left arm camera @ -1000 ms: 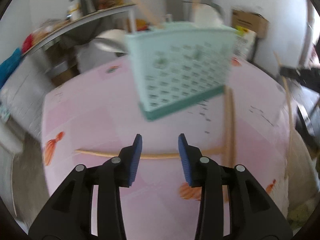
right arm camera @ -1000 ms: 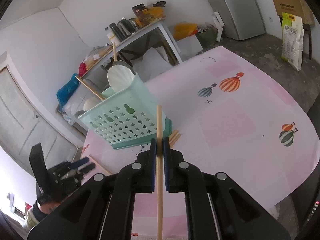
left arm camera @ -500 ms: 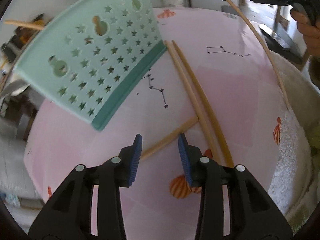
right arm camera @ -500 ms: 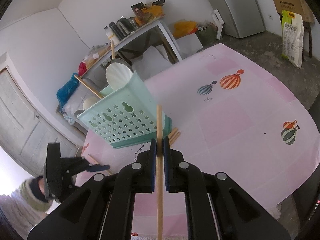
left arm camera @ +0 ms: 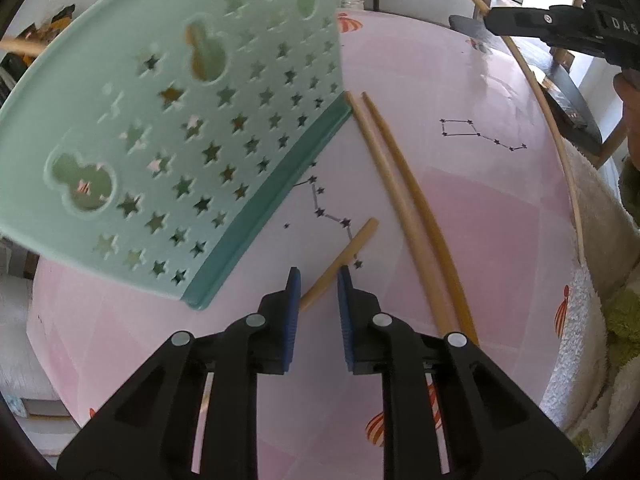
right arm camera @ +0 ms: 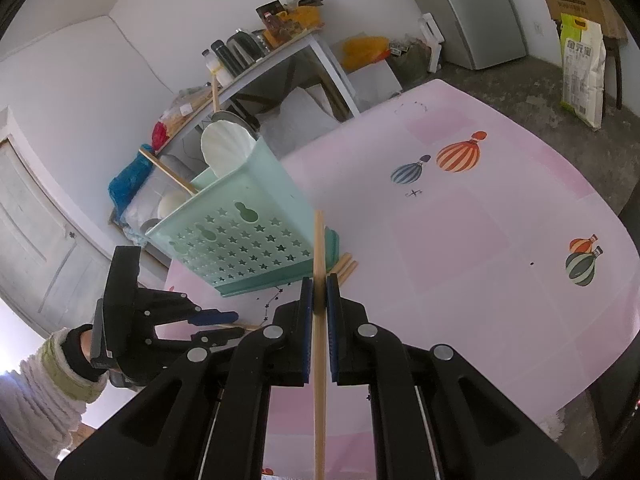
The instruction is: Organize utensils
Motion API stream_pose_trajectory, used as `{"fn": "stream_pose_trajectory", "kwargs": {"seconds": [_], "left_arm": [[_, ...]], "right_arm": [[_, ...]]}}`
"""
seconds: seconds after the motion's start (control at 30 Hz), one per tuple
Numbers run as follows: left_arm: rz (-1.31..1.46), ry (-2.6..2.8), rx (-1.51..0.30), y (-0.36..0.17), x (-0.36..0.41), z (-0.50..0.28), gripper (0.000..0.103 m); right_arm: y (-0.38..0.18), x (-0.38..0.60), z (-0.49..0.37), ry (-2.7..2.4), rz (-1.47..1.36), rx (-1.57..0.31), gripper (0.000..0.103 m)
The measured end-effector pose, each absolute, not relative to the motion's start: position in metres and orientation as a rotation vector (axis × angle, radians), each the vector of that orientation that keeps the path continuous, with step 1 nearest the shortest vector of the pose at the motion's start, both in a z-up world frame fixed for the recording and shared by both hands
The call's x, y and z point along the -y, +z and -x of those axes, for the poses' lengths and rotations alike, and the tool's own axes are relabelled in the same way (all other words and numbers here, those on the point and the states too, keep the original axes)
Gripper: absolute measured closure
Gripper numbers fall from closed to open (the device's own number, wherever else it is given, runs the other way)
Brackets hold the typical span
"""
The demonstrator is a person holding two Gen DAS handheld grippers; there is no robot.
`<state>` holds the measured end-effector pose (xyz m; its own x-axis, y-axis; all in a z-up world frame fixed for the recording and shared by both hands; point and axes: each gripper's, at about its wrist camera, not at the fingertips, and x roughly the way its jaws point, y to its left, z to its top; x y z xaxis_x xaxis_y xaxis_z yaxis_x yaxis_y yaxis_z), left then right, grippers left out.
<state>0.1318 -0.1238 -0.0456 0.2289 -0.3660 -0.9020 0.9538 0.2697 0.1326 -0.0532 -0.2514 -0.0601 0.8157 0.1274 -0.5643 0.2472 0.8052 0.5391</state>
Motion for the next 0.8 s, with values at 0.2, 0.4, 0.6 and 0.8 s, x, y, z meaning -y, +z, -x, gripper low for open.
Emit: {"fn": "stream_pose_trajectory", "kwargs": {"seconds": [0.2,0.4,0.6,0.8], "left_arm": [[-0.986,-1.054,-0.736,-0.048,0.137,-0.1,0.099],[-0.913,-1.026,-0.625,-0.02,0.133,-0.084,0.099],[-0.752,-0.941,-0.491,0.038,0.118,-0.081,0.099],[-0.421,-0.84,-0.381,0.105,0.09,-0.089,0.099]], "right_arm": [[-0.059,0.25,0.056,-0.071,-0.642,-0.618,0.096],[-0.056,0.251,0.06,-0.075,-0.64,-0.607,0.096],[-0.054,0.252,0.063,-0.073,-0.642,-0.595,0.096],[-0.053,0.25,0.064,-0.069,-0.636,-0.594,0.096]]}}
